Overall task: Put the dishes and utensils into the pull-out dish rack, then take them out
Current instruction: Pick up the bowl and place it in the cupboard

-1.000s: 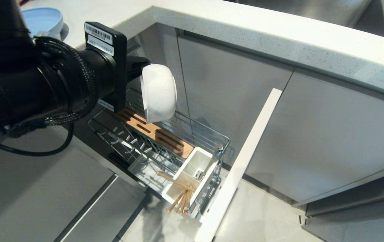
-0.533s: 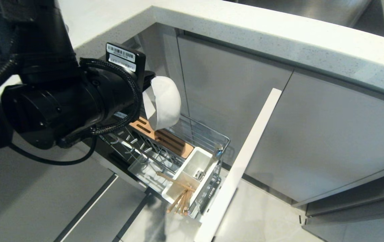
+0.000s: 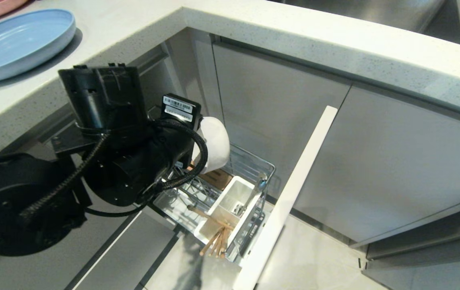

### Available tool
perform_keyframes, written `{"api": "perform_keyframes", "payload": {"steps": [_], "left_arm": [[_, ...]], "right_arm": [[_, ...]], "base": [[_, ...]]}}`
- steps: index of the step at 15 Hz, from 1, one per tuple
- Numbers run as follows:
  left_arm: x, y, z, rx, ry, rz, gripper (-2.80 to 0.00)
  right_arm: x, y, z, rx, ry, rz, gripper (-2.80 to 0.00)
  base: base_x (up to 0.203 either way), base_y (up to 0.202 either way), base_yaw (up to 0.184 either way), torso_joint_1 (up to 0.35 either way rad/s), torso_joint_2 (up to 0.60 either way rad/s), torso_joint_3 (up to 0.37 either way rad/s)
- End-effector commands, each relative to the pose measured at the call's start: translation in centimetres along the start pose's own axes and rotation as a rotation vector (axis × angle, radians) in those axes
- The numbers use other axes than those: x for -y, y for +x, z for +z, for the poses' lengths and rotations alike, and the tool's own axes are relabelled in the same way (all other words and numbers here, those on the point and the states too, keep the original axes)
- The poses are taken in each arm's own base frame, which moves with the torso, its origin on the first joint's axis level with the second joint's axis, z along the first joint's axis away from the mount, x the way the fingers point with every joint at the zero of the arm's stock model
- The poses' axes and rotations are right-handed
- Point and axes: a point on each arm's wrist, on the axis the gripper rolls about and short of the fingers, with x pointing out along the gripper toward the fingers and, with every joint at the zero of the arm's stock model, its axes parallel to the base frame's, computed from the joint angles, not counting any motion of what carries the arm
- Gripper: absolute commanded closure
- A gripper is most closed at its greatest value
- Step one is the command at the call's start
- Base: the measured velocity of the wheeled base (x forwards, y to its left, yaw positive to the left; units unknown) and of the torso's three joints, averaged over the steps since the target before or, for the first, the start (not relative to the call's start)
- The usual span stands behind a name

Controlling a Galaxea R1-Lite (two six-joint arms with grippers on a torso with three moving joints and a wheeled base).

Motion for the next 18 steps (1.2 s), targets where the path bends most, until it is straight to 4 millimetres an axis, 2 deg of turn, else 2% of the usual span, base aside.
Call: {"api": "perform_keyframes", "payload": {"steps": [1,5,8,18], "left_arm": [[-2.1,2.0,-1.1,0.027,0.008,0.026,0.00],[-3.0,3.8,-0.4,0.077,-0.007,-0.010,0.00],[-1.7,3.9,0.6,0.090,-0.075,-0.170,0.00],[-3.8,5.5,-1.0,0.074,-0.071,-0.155,0.00]], "right_arm": [[0.0,0.0,0.0,0.003,0.000,0.001,0.00],[0.0,0.0,-0.1,0.003,0.000,0.000,0.00],[0.0,0.0,-0.1,0.003,0.000,0.000,0.00],[0.0,0.0,-0.1,0.003,0.000,0.000,0.00]], "base": [[0.000,0.000,0.000,0.000,0.00,0.000],[0.000,0.000,0.000,0.000,0.00,0.000],[0.000,0.000,0.000,0.000,0.00,0.000],[0.000,0.000,0.000,0.000,0.00,0.000]]}}
